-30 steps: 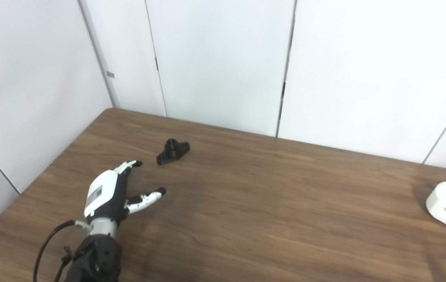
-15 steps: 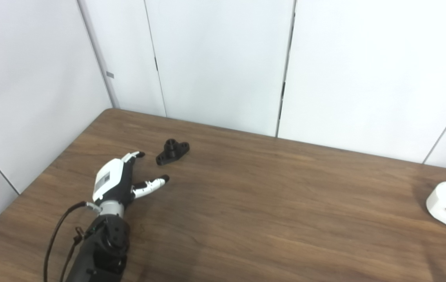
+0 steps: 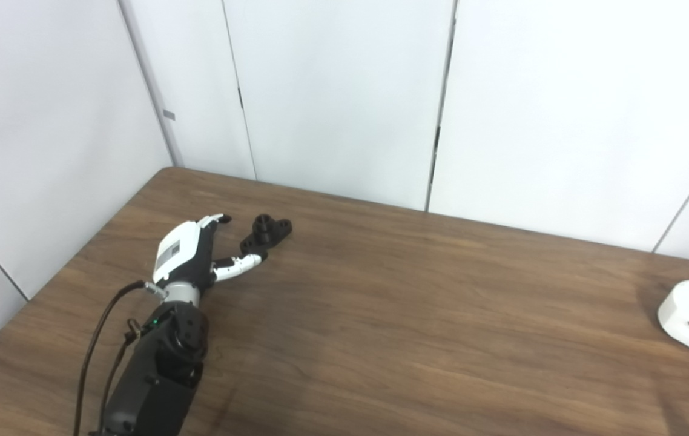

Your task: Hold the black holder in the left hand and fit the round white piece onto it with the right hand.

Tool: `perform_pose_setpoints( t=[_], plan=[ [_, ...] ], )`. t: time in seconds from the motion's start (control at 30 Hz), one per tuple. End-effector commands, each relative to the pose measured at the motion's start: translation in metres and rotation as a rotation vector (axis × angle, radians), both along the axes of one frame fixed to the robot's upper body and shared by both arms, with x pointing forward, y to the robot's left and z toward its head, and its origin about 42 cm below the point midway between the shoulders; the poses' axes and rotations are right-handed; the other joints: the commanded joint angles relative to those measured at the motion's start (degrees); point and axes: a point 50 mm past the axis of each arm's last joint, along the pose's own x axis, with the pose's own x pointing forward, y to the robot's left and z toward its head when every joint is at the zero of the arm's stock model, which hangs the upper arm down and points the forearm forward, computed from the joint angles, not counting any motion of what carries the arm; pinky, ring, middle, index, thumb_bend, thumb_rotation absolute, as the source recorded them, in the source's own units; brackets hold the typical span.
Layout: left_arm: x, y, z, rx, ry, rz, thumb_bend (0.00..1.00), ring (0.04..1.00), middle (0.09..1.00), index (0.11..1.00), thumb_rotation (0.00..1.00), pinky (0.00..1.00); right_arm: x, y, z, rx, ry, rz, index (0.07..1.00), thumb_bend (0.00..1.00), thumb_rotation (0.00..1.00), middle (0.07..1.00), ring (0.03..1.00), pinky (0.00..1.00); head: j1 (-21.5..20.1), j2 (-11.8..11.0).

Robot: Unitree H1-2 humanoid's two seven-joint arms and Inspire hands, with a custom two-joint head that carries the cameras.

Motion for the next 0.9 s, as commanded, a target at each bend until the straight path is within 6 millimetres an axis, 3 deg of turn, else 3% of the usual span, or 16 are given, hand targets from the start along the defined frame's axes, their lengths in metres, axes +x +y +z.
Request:
perform_pose_setpoints(
  t=[0.0,0.53,0.87],
  plan=[
    [0.015,0.004,0.025,0.025,-0.087,0.007,0.84,0.965,0.93,0.851,0.44,0.92,-0.011,0.008,-0.017,0.034,0.065,-0.021,1.0,0.67,1.0,1.0,1.0,1.0,-0.1,0.1],
    [0.043,0.003,0.016,0.068,-0.041,-0.002,0.81,0.95,0.907,0.785,0.37,0.95,-0.012,0.011,-0.015,0.039,0.067,-0.027,1.0,0.66,1.0,1.0,1.0,1.0,-0.8,0.3],
    [0.06,0.005,0.006,0.09,0.023,0.008,0.82,0.943,0.9,0.784,0.38,0.94,-0.014,0.011,-0.014,0.032,0.066,-0.025,1.0,0.66,1.0,1.0,1.0,1.0,-0.9,0.6]
  ],
)
